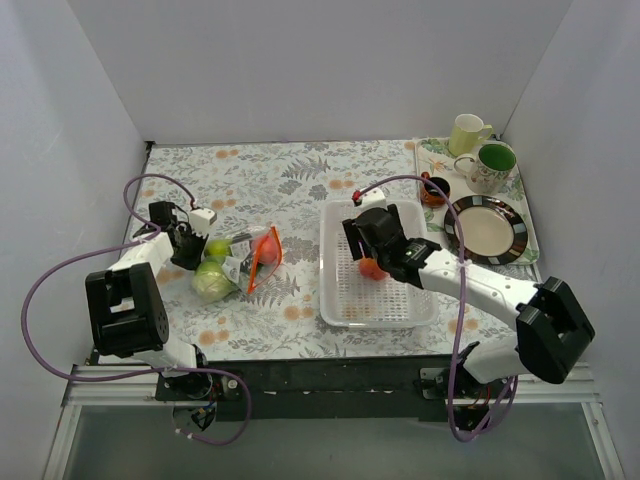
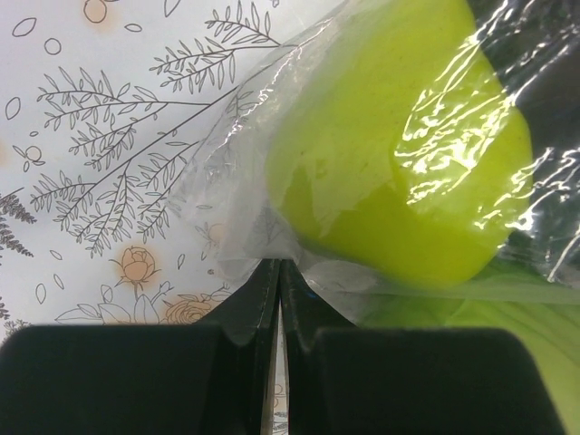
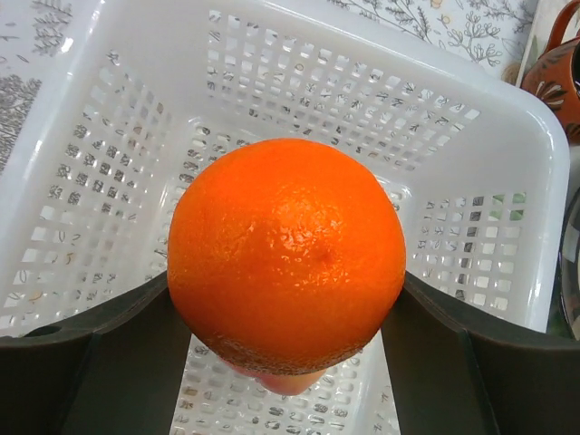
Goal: Open the zip-top bag and remove the fake food
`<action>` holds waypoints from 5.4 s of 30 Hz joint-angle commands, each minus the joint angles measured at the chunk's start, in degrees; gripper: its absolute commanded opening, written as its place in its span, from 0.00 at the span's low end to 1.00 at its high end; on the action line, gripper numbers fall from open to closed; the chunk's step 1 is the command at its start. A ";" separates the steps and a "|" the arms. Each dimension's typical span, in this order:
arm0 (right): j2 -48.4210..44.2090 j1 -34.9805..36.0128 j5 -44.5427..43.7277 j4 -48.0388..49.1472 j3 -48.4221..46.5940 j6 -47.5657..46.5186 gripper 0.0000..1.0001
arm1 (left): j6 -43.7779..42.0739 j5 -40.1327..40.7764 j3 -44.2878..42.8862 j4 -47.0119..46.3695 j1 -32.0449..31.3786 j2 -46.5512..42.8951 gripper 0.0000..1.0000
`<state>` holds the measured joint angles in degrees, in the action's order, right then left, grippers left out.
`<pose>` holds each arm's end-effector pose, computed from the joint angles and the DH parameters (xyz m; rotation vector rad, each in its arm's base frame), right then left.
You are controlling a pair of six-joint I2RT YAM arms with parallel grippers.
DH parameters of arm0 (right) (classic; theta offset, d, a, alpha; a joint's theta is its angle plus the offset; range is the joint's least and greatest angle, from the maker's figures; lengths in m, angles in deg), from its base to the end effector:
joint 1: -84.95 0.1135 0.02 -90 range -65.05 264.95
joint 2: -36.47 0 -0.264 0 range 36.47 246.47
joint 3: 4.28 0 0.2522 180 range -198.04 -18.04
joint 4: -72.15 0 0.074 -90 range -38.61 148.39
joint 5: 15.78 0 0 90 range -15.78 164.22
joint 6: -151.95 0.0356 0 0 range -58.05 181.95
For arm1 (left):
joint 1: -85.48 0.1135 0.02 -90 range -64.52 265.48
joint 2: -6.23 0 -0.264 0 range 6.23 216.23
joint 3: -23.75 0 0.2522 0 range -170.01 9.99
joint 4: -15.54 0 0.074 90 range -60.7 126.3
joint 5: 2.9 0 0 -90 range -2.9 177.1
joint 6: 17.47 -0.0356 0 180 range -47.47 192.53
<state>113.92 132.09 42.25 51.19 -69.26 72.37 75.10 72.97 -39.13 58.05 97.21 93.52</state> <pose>0.2151 0.2040 0.2593 -0.3430 2.0283 0.0163 0.2756 0.0484 0.1731 -0.2690 2.6946 -0.2903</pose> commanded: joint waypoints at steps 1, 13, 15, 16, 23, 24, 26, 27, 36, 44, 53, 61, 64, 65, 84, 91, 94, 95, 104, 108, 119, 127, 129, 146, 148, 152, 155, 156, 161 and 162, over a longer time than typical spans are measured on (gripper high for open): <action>5.33 0.24 -1.78 -2.90 -6.51 0.05 0.85 | 0.15 -0.72 -0.62 1.22 -1.18 -3.00 0.00; 5.35 7.07 1.55 -0.90 -11.80 -5.66 0.98 | 0.60 -0.81 -0.45 1.66 -2.23 -2.38 0.00; 5.43 9.72 2.78 3.22 -10.22 -8.12 0.97 | 0.68 -0.46 -0.62 1.40 -2.50 -1.95 0.00; 5.87 11.64 3.57 4.46 -9.87 -8.83 0.91 | 0.77 -0.37 -0.71 1.22 -2.67 -1.77 0.00; 15.16 14.13 11.75 12.21 -12.49 -9.80 0.81 | 1.12 0.24 -0.89 1.30 -3.29 -1.33 0.00; 16.58 14.13 12.45 12.21 -13.98 -9.89 0.82 | 1.21 0.33 -0.97 1.31 -3.29 -1.42 0.00; 21.04 14.13 12.89 11.07 -18.62 -10.24 0.85 | 1.12 0.60 -0.80 1.31 -3.38 -1.59 0.00; 22.47 14.13 13.59 10.72 -20.13 -10.24 0.86 | 1.04 0.68 -0.89 1.39 -3.38 -1.68 0.00; 34.78 13.95 18.85 10.54 -32.35 -13.84 0.98 | -0.11 1.39 -1.15 1.75 -3.55 -2.21 0.00; 43.03 13.07 19.75 11.77 -35.61 -12.35 0.98 | 0.33 0.33 -1.85 2.71 -3.55 -2.29 0.00; 36.49 12.72 20.98 14.04 -27.47 -8.57 0.60 | -0.11 0.24 -1.42 2.89 -3.64 -3.53 0.00; 16.26 13.07 21.78 12.83 -17.17 -7.78 0.48 | 0.07 0.33 0.08 1.48 -3.64 -2.91 0.00; 9.40 12.90 13.21 10.03 -13.92 -7.08 0.36 | -0.02 0.24 0.08 1.57 -3.55 -2.82 0.00; 6.34 12.81 9.76 9.75 -12.95 -6.73 0.33 | -0.02 0.33 0.08 1.57 -3.55 -3.00 0.00; 0.86 -2.14 -9.52 -6.50 -10.12 1.98 0.98 | 0.16 -0.37 -0.80 2.62 -3.73 -3.61 0.00; 0.16 4.62 -1.00 0.13 -8.04 -5.13 0.93 | 0.07 -0.19 -0.45 2.62 -3.64 -3.53 0.00; 2.07 10.42 5.85 6.56 -6.26 -8.65 0.74 | 0.42 -0.20 -0.80 2.54 -3.73 -3.18 0.00; 3.31 11.22 6.99 6.67 -6.52 -8.83 0.69 | 0.51 -0.20 -0.89 2.62 -3.90 -3.00 0.00; 18.52 11.75 21.23 14.22 -16.53 -8.92 0.36 | 0.86 0.33 -1.59 2.98 -4.34 -2.91 0.00; 24.05 11.84 23.96 13.71 -21.98 -9.10 0.39 | 0.77 0.33 -1.41 2.98 -4.34 -2.82 0.00; 36.01 14.73 28.71 11.42 -29.64 -7.43 0.56 | 0.68 0.42 -1.50 2.97 -4.26 -2.30 0.00; 36.11 18.25 35.73 21.60 -25.08 -7.86 0.78 | 0.95 0.24 -2.20 3.33 -4.26 -2.03 0.00; 34.53 19.39 38.90 28.68 -20.95 -9.53 0.85 | 0.77 0.50 -2.12 3.50 -4.26 -2.29 0.00; 39.62 22.30 51.30 23.46 -23.40 -18.41 0.95 | 0.95 0.42 -4.05 4.73 -5.05 -2.03 0.00; 41.20 22.39 51.22 22.94 -24.27 -18.59 0.94 | 1.47 0.07 -4.40 5.78 -5.40 -2.03 0.00; 43.66 22.30 48.24 23.37 -26.47 -18.41 0.91 | 1.91 -1.07 -4.49 7.81 -6.89 -2.47 0.00; 45.33 22.30 46.13 24.08 -27.44 -18.41 0.84 | 1.22 -2.47 -3.70 10.09 -7.85 -3.61 0.00; 45.94 22.30 45.59 24.16 -28.05 -18.33 0.82 | 1.04 -2.57 -3.52 10.79 -8.12 -3.96 0.00; 46.74 21.86 44.88 24.87 -29.55 -16.83 0.54 | -0.28 -1.96 -1.94 11.76 -9.18 -4.40 0.00; 46.30 21.86 44.80 24.61 -29.64 -16.40 0.48 | -0.28 -1.34 -2.03 11.59 -9.18 -3.97 0.00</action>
<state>159.86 154.07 88.50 74.67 -95.95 54.68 75.76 72.69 -42.00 66.81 88.81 91.64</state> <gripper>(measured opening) 0.589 0.009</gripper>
